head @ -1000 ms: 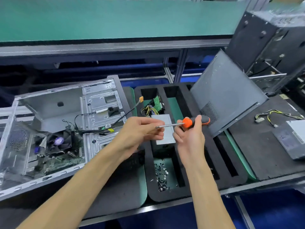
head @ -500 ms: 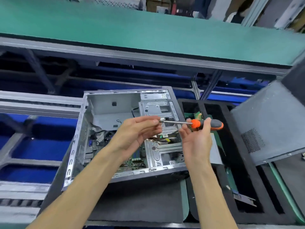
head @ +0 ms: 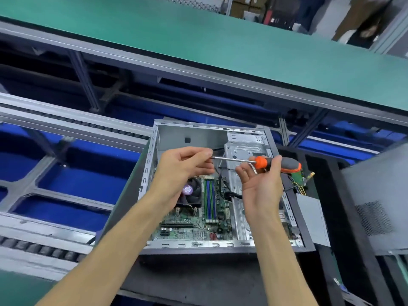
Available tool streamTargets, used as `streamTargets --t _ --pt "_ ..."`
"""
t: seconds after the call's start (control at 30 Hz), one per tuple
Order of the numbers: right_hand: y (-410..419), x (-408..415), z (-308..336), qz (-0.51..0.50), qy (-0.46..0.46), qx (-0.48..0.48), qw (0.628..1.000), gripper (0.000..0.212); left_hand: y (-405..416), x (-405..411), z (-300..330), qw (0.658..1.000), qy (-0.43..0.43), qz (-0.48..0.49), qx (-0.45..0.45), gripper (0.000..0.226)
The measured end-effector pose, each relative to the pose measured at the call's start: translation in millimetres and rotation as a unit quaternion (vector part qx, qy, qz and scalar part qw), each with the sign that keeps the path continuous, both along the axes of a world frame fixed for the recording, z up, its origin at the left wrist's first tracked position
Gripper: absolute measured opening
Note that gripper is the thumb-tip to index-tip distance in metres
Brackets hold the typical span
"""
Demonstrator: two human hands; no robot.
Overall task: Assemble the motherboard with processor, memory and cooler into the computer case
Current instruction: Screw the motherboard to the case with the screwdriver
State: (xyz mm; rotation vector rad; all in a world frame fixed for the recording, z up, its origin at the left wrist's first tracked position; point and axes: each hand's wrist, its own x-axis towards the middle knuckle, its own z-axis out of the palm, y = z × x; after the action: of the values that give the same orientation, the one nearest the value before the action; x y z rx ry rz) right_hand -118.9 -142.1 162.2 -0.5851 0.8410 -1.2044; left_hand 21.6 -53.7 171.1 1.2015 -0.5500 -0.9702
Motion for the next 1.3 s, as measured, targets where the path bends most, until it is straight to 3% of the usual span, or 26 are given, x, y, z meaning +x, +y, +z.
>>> streamTargets --t 0.27,0.63,1.03,1.3 --pt "-14.1 20.2 0.8 0.047 -0.039 0.021 0.998 0.040 -0.8 7.0 8.8 0.998 0.018 0.046 -0.028 0.019" --pt "-40.6 16.1 -4.5 0.106 -0.068 0.019 0.992 0.042 -14.5 -8.6 10.1 0.990 -0.074 0.118 -0.014 0.008" --pt "-37.9 7.2 -12.4 0.121 -0.058 -0.009 0.991 0.042 -14.3 -17.8 0.6 0.990 0.008 0.133 0.035 0.015" --pt "-27.5 2.9 -15.6 0.101 -0.099 0.050 0.989 0.038 -17.6 -22.9 -0.4 0.989 0.005 0.145 0.025 0.014"
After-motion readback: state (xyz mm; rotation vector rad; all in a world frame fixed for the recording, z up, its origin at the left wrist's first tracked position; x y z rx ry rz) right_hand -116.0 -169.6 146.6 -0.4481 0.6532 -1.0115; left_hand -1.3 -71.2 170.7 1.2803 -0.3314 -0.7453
